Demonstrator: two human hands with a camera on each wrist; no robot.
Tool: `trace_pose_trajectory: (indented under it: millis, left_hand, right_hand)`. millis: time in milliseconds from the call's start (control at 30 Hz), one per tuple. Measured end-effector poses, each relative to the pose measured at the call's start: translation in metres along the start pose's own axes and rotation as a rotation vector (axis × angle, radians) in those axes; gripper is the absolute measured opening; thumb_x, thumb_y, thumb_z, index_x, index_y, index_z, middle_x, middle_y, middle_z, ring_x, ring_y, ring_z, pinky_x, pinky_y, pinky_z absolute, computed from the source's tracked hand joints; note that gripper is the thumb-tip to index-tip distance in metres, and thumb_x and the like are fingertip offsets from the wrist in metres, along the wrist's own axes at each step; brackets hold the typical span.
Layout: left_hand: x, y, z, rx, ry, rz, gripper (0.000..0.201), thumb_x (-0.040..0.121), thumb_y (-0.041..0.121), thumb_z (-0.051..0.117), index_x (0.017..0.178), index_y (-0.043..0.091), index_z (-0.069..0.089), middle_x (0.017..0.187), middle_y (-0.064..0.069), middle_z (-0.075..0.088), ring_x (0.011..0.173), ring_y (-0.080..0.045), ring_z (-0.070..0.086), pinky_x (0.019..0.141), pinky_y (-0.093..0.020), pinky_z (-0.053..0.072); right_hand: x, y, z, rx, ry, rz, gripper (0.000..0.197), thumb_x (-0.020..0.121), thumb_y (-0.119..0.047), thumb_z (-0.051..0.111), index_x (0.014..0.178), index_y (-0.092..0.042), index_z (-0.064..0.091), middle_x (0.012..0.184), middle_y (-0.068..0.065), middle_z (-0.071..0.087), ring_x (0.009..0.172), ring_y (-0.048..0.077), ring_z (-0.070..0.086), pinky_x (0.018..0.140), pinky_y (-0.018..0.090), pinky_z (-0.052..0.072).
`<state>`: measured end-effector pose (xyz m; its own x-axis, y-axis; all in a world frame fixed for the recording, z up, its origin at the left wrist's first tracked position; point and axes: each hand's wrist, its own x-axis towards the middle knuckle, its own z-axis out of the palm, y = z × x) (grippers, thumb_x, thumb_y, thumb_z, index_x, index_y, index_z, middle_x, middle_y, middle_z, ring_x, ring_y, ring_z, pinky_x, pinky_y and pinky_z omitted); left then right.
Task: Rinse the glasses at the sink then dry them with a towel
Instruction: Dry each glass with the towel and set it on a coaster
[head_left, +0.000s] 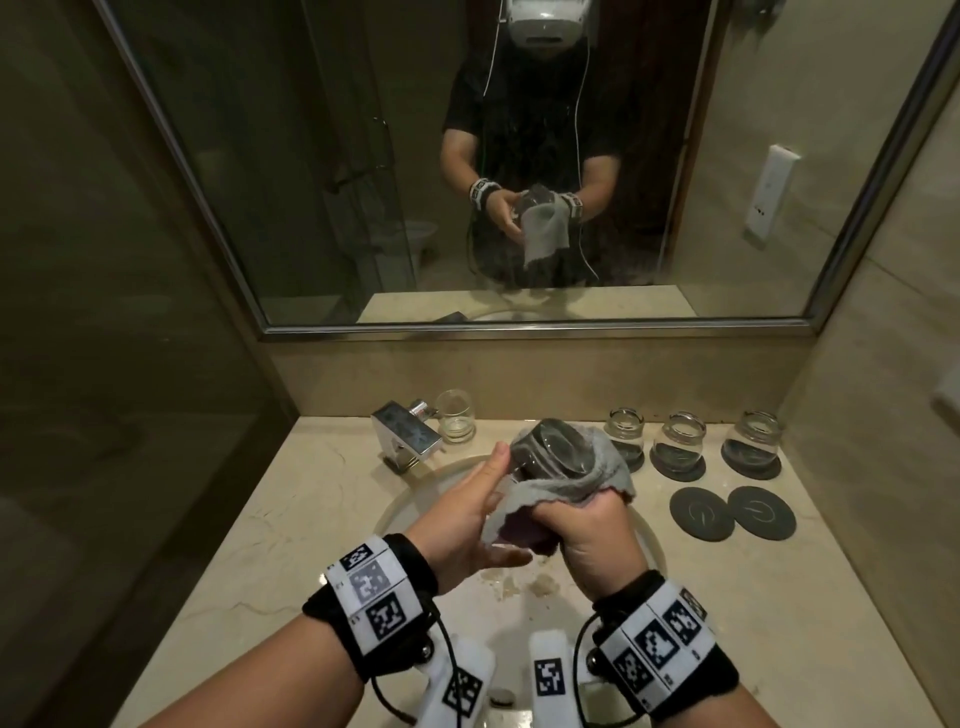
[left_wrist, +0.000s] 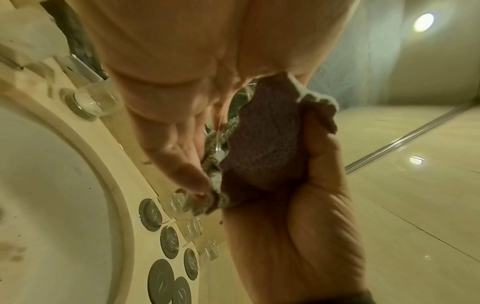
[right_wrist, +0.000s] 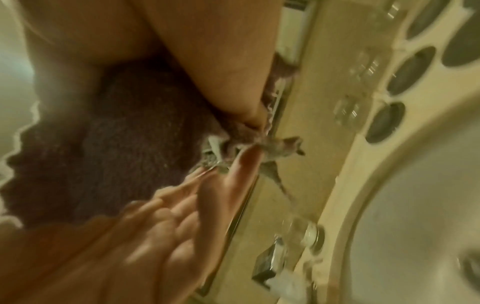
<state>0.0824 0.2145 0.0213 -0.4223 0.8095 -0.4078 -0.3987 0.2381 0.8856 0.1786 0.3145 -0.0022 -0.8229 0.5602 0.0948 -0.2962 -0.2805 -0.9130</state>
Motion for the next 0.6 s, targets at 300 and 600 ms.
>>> trace_pose_trajectory:
  millis: [300, 600]
  left_hand:
    - [0.000, 0.001, -0.005, -0.186, -0.027, 0.059, 0.053, 0.091, 0.056, 0.042, 0.126, 0.019, 0.057, 0.118, -0.018, 0.066, 0.092, -0.026, 0.069, 0.077, -0.044, 0.060]
    - [-0.002, 0.013, -0.011, 0.765, 0.278, 0.562, 0.052, 0.084, 0.074, 0.043, 0.119, 0.036, 0.042, 0.112, 0.006, 0.052, 0.088, 0.001, 0.055, 0.077, -0.020, 0.045]
  right_hand:
    - [0.000, -0.002, 0.004, -0.154, 0.021, -0.045, 0.042, 0.068, 0.019, 0.072, 0.096, -0.013, 0.069, 0.099, 0.003, 0.075, 0.096, 0.015, 0.070, 0.085, 0.025, 0.054]
    - [0.004, -0.002, 0.002, -0.012, 0.054, 0.161, 0.017, 0.070, -0.018, 0.073, 0.086, -0.014, 0.077, 0.094, 0.018, 0.073, 0.086, 0.039, 0.067, 0.081, 0.046, 0.051]
